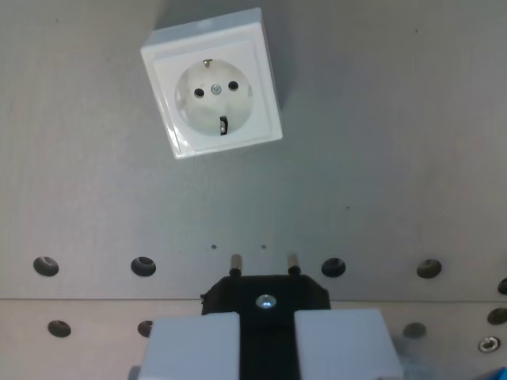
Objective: Move above the white socket
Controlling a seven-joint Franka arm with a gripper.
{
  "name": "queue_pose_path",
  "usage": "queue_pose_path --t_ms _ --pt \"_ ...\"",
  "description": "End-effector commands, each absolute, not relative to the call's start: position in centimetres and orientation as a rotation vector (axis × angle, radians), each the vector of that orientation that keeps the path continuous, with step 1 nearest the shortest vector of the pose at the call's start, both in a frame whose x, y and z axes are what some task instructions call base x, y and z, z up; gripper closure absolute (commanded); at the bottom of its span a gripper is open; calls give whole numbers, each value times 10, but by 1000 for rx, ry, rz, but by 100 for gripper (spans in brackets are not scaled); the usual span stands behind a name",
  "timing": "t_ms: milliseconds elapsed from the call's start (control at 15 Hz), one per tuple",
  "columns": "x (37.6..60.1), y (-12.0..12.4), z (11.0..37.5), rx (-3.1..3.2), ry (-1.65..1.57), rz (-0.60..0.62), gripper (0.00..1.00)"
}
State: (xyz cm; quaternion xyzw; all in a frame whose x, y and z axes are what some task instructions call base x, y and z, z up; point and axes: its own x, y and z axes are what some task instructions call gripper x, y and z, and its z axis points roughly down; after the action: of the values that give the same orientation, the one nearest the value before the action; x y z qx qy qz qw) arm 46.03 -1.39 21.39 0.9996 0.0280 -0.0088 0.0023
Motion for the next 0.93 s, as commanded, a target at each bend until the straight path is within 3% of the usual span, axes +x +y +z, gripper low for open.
queue_pose_path --t_ms 67,933 --pt "461 -11 202 3130 264 79 100" --pt "469 -2 155 3108 430 93 100"
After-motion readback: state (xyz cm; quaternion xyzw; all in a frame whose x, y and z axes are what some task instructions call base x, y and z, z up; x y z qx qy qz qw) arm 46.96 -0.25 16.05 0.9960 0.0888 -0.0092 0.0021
